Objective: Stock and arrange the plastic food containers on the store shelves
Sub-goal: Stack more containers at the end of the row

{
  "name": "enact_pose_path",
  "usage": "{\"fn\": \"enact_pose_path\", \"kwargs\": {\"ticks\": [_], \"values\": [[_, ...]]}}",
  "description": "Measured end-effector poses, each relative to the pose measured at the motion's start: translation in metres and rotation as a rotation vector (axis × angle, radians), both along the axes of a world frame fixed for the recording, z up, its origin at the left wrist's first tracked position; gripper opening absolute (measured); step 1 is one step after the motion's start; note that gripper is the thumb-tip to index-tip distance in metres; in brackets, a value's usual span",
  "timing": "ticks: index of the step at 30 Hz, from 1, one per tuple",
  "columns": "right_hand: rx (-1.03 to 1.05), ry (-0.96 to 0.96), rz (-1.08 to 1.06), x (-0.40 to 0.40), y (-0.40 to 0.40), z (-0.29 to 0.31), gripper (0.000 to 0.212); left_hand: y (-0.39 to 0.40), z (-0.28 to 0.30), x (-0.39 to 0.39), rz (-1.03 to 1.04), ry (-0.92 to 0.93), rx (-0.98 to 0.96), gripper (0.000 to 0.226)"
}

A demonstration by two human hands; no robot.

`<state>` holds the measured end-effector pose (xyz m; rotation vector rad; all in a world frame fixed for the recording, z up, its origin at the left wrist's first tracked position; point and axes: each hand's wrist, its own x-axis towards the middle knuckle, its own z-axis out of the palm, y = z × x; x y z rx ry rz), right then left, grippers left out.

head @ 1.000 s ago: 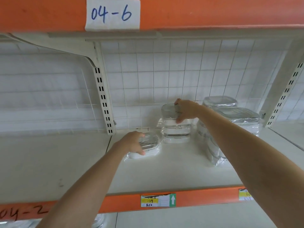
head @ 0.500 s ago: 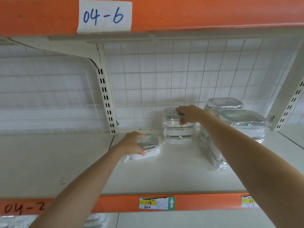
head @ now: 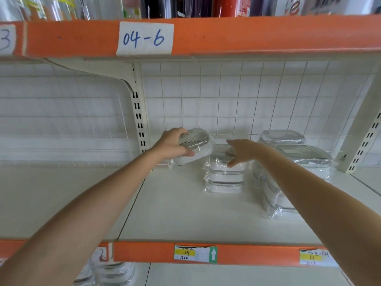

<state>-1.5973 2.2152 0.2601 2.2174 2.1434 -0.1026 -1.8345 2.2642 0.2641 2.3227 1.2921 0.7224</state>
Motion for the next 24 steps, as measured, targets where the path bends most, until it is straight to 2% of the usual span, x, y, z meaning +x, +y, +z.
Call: {"fn": "enact_pose_path", "kwargs": {"ticks": [7, 11, 14, 18, 24], "values": [[0.192, 0.048, 0.001, 0.011, -0.021, 0.041, 0.073, -0.004, 0.023, 0.075, -0.094, 0.081, 0.063, 0.07], [0.205, 0.075, 0.028, 0.014, -0.029, 0.038, 0.074, -0.001, 0.008, 0.102, -0.192, 0.133, 0.017, 0.07], [0.14, 0.035, 0.036, 0.012, -0.028, 0.029, 0.064, 0.002, 0.001, 0.101, -0.231, 0.107, 0.01, 0.07], [0.209, 0.018, 0.023, 0.011, -0.023, 0.024, 0.051, 0.008, -0.009, 0.082, -0.216, 0.09, -0.056, 0.081], [0.273, -0.008, 0.002, 0.006, -0.02, 0.019, 0.042, 0.002, -0.035, 0.071, -0.159, -0.076, -0.163, 0.094]]}}
